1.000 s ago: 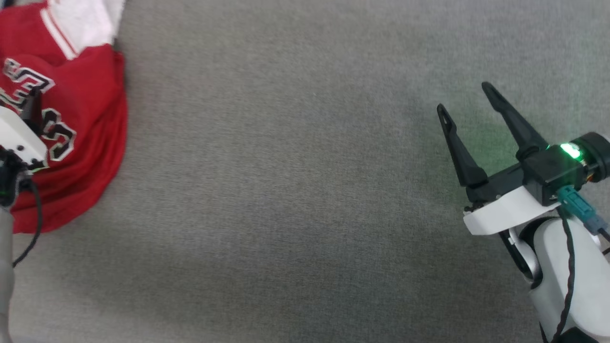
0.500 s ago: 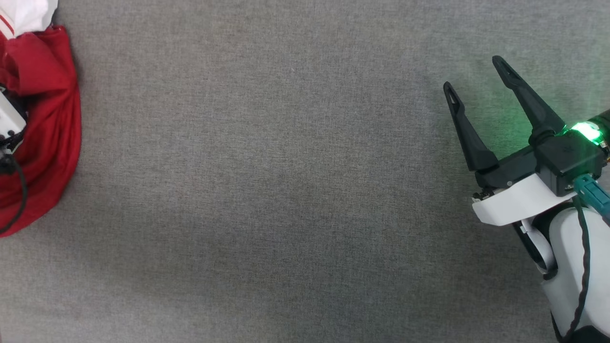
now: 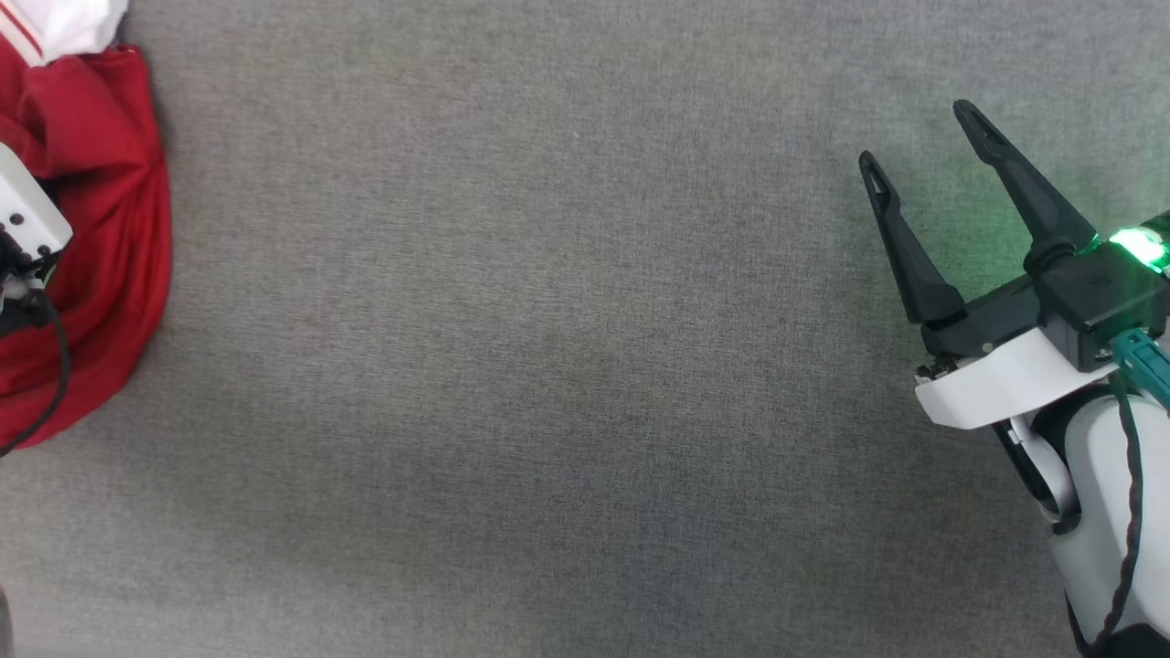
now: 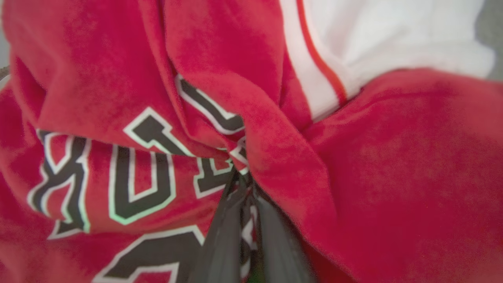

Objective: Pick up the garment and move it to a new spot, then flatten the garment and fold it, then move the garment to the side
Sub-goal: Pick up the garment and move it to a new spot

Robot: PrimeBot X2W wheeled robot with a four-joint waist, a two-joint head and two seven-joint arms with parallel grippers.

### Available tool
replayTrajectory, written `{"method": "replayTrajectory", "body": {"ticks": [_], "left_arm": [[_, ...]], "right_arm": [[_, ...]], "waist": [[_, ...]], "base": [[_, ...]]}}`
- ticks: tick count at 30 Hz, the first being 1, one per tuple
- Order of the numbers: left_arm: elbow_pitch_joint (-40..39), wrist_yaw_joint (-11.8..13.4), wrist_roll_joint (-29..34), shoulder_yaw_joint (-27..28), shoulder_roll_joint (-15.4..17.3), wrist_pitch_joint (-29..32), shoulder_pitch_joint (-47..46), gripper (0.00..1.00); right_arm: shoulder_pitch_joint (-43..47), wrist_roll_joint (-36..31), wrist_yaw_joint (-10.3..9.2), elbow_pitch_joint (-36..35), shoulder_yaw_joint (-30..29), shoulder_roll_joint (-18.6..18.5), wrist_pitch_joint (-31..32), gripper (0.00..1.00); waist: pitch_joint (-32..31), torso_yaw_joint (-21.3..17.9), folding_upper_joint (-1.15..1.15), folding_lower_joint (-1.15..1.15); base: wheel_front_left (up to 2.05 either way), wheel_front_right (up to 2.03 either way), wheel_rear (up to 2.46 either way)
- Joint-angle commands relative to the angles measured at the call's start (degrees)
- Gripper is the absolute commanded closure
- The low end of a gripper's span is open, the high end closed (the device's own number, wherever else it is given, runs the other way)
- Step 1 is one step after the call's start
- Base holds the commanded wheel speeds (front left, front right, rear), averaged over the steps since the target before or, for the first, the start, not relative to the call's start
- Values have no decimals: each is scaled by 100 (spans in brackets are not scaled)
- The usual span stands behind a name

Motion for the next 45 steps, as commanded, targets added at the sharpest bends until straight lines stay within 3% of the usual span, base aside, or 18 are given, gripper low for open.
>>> {"method": "replayTrajectory", "body": {"ticks": [1,15,26,36,45], "left_arm": [[82,-14,69,-97,-29,-61,190,100],[-652,-39,321,-675,472,-631,-401,100],[-1631,-40,292,-1306,850,-285,-742,100],[-2893,-41,-80,-1930,1156,360,-819,100],[-4089,-41,-244,-2345,1193,1032,-673,100]], "right_arm": [[70,47,0,34,-42,24,-73,0],[448,126,0,396,-252,314,-366,0],[745,108,0,576,-460,568,-537,0],[859,30,0,731,-731,813,-716,0],[1044,-64,0,867,-1159,1059,-851,0]], "waist": [[-170,84,0,0],[-1267,444,0,0],[-1951,559,0,0],[-2275,319,0,0],[-2497,-265,0,0]], "base": [[0,0,0],[0,0,0],[0,0,0],[0,0,0],[0,0,0]]}}
